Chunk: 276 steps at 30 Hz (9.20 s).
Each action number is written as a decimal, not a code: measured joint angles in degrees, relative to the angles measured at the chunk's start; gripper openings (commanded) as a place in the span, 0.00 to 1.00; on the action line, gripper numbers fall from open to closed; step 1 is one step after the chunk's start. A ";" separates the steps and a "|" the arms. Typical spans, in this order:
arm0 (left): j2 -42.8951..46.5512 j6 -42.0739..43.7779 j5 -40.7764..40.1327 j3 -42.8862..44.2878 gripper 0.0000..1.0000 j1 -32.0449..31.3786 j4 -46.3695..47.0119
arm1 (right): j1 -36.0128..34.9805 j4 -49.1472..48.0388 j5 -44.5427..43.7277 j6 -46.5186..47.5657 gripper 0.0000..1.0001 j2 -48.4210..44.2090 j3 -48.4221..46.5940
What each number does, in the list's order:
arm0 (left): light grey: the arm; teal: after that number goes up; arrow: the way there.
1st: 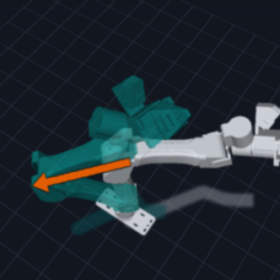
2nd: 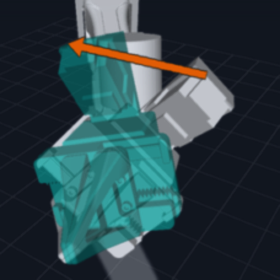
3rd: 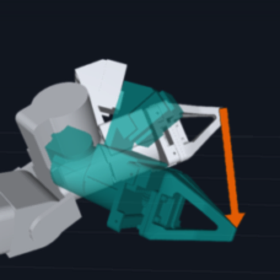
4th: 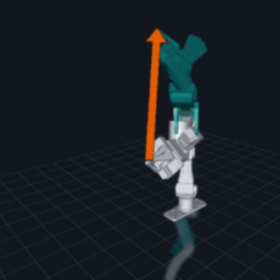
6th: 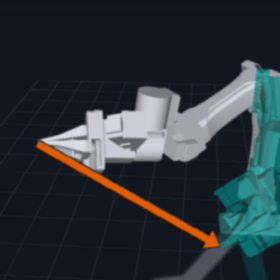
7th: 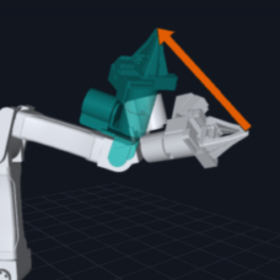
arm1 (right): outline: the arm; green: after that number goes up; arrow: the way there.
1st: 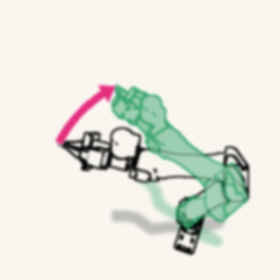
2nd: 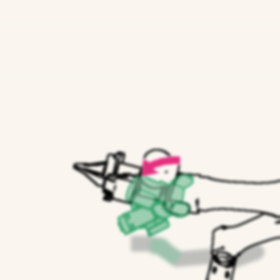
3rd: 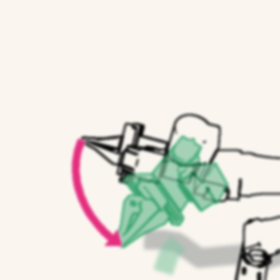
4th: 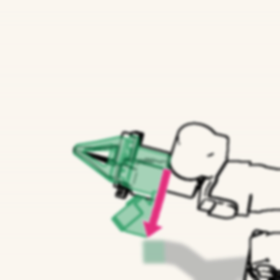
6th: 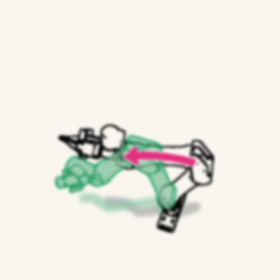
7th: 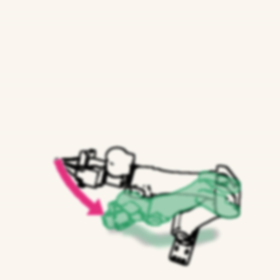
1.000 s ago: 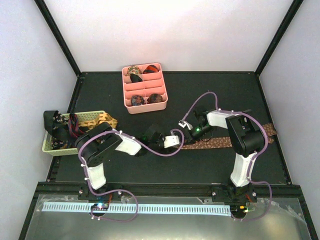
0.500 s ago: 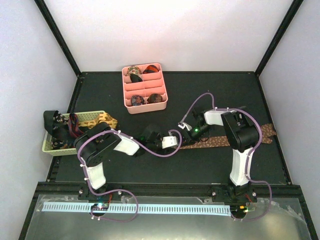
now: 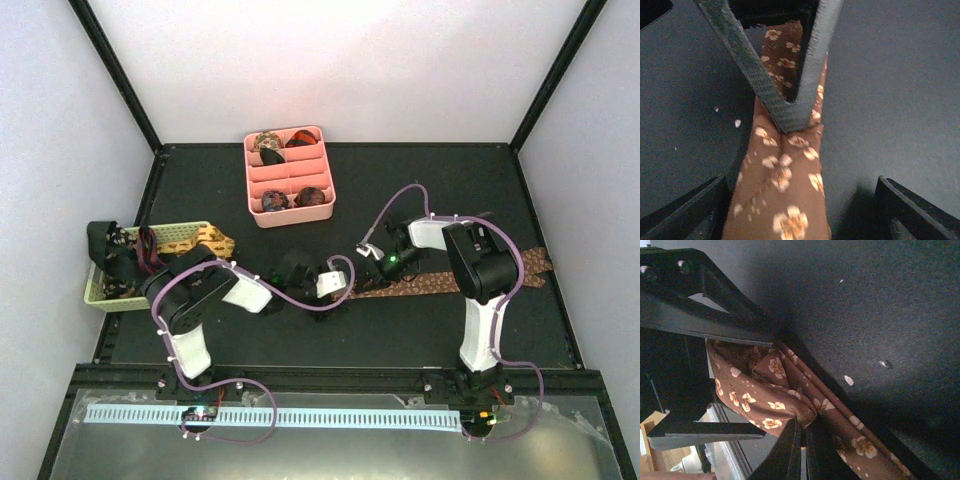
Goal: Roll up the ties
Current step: Roll the tie at the center of the board.
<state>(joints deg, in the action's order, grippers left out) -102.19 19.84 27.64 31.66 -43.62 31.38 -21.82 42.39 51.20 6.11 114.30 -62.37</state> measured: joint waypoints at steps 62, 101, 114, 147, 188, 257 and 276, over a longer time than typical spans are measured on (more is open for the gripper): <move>-5.73 -9.60 3.41 7.39 0.31 -1.33 4.90 | 0.39 2.82 -0.24 2.25 0.02 1.25 -0.74; -5.16 -1.33 1.66 10.69 0.33 -1.25 -7.82 | 0.31 5.64 1.01 1.73 0.02 -0.04 -2.54; 0.28 -3.52 0.39 6.62 0.85 0.04 -8.83 | 0.37 5.09 -0.87 2.60 0.02 -0.02 -2.03; -4.66 6.14 -2.21 10.49 0.37 -2.12 -8.74 | 1.62 3.82 4.11 3.02 0.02 0.04 -1.22; -5.60 -1.36 -0.15 4.59 0.25 0.13 3.69 | 3.89 6.93 -0.61 4.22 0.42 1.70 -5.60; -6.60 3.63 -1.25 7.02 0.60 -2.21 2.08 | 2.75 4.90 3.28 2.80 0.02 1.14 -0.92; -10.45 -9.44 4.81 1.01 0.41 0.00 19.41 | 3.26 6.67 3.50 2.80 0.02 4.59 -2.34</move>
<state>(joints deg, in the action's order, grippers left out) -112.64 10.39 32.45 32.67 -43.62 50.78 -18.57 49.06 54.70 8.91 118.89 -64.71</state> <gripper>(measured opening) 0.480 0.016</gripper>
